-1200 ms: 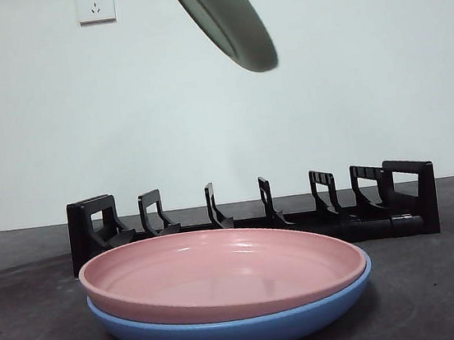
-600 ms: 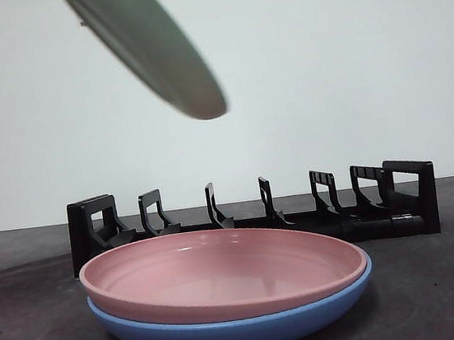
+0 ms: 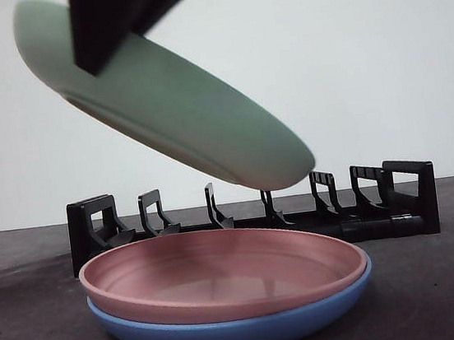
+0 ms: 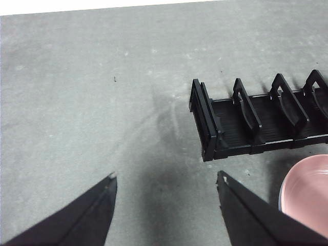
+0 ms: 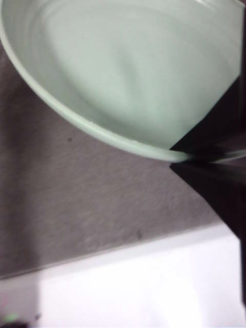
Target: Place the plate
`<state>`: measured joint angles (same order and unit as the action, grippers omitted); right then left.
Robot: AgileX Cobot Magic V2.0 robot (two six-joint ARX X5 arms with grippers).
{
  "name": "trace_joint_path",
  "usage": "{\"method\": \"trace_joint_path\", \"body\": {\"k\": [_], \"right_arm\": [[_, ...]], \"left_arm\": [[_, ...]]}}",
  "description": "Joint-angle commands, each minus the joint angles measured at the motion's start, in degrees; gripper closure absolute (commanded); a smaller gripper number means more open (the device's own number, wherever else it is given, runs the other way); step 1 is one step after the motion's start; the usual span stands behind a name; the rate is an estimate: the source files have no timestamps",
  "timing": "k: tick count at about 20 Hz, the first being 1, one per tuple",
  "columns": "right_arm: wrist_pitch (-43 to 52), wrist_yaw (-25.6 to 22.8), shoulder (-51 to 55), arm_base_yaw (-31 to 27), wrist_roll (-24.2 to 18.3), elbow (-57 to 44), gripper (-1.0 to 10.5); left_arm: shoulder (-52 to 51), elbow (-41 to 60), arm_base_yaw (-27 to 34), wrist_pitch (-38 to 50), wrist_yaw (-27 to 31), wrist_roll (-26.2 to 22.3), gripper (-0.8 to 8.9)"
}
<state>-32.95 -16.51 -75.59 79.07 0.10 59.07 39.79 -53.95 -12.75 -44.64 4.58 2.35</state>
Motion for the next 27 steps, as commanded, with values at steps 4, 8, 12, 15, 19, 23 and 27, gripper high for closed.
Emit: {"method": "trace_joint_path", "body": {"k": [4, 8, 12, 15, 19, 23, 27], "right_arm": [[-1.49, -3.43, -5.18, 0.83, -6.91, 0.66, 9.3], [-1.62, -3.43, -10.38, 0.68, -8.68, 0.66, 9.3], [-1.95, -3.26, -14.43, 0.61, -8.7, 0.66, 9.3], [-2.73, -3.21, -16.22, 0.57, -8.7, 0.66, 9.3], [-4.76, -3.1, -16.98, 0.24, -8.41, 0.66, 9.3], [-6.16, -2.71, -16.98, -0.15, -8.24, 0.66, 9.3], [-6.97, -0.17, -16.98, -0.2, -8.26, 0.66, 9.2]], "left_arm": [[0.37, -1.05, 0.0, 0.44, 0.15, 0.07, 5.01], [0.37, -1.05, 0.0, 0.44, 0.15, 0.07, 5.01], [0.37, -1.05, 0.0, 0.44, 0.15, 0.07, 5.02], [0.37, -1.05, 0.0, 0.44, 0.15, 0.07, 5.02], [0.37, -1.05, 0.0, 0.46, 0.15, 0.07, 5.04], [0.37, -1.05, 0.0, 0.46, 0.15, 0.07, 5.04], [0.37, -1.05, 0.0, 0.48, 0.15, 0.07, 5.04]]}}
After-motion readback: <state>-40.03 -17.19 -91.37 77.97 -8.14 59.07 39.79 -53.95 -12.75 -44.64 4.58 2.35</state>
